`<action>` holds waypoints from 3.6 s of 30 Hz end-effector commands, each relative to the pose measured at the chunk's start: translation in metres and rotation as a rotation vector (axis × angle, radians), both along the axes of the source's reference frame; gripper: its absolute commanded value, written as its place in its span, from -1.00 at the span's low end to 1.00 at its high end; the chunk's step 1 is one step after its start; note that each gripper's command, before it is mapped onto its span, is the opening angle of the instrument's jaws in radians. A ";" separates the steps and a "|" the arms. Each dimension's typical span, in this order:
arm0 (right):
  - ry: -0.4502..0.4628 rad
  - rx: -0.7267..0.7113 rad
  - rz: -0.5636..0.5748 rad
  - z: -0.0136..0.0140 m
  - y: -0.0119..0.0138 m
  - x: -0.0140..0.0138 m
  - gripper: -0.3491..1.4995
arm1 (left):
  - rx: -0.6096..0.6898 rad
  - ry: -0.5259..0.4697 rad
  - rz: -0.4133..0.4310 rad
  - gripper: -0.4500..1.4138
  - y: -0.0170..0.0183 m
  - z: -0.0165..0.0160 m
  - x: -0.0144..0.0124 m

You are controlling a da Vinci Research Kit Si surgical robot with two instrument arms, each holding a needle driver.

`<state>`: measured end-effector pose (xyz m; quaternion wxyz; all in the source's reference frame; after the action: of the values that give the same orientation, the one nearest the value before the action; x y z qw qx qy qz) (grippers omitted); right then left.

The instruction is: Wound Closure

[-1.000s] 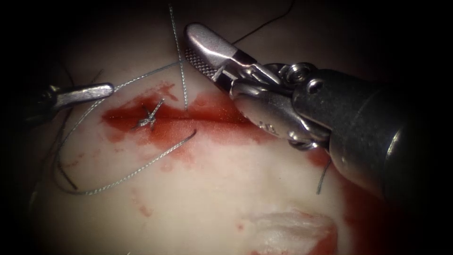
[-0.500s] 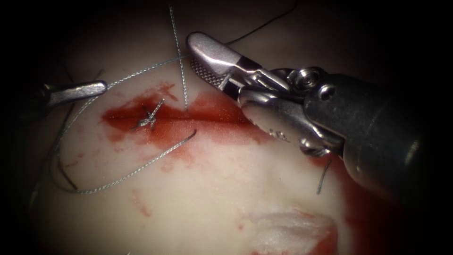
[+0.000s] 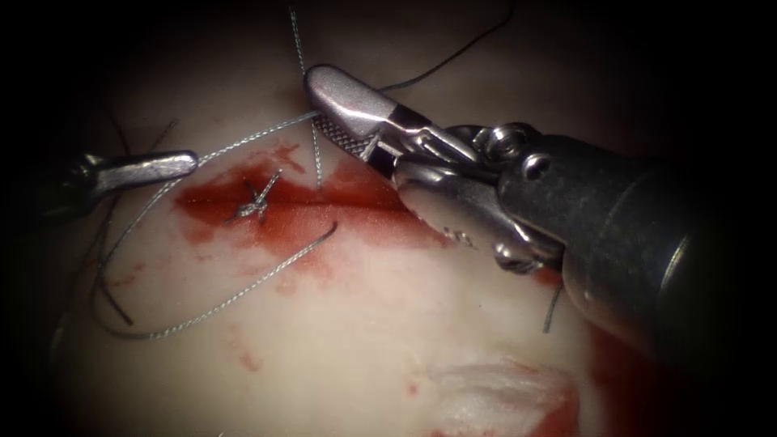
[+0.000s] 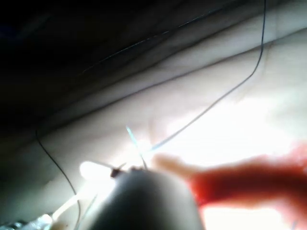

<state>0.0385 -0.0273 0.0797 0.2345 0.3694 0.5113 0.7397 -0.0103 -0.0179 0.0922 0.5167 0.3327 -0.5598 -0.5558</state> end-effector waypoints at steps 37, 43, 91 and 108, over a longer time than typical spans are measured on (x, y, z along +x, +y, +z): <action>-0.104 -0.356 -0.208 0.0005 0.0032 -0.0002 -1.00 | 0.159 0.000 -0.057 0.21 0.0016 -0.0046 -0.0030; -0.058 -0.363 -0.271 0.0003 0.0029 0.0001 -1.00 | -0.127 0.118 0.039 0.23 0.0029 -0.0032 -0.0025; -0.148 -0.654 -0.352 -0.0018 0.0017 0.0028 0.16 | -0.087 0.429 0.300 -1.00 0.0026 -0.0005 -0.0046; -0.246 -0.563 -0.566 0.0007 0.0000 0.0011 -1.00 | -0.070 -0.061 -0.238 -1.00 0.0046 -0.0024 -0.0027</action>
<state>0.0388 -0.0282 0.0802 0.5809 0.3298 0.5373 0.5149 -0.0127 -0.0144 0.0902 0.4345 0.2645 -0.6356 -0.5807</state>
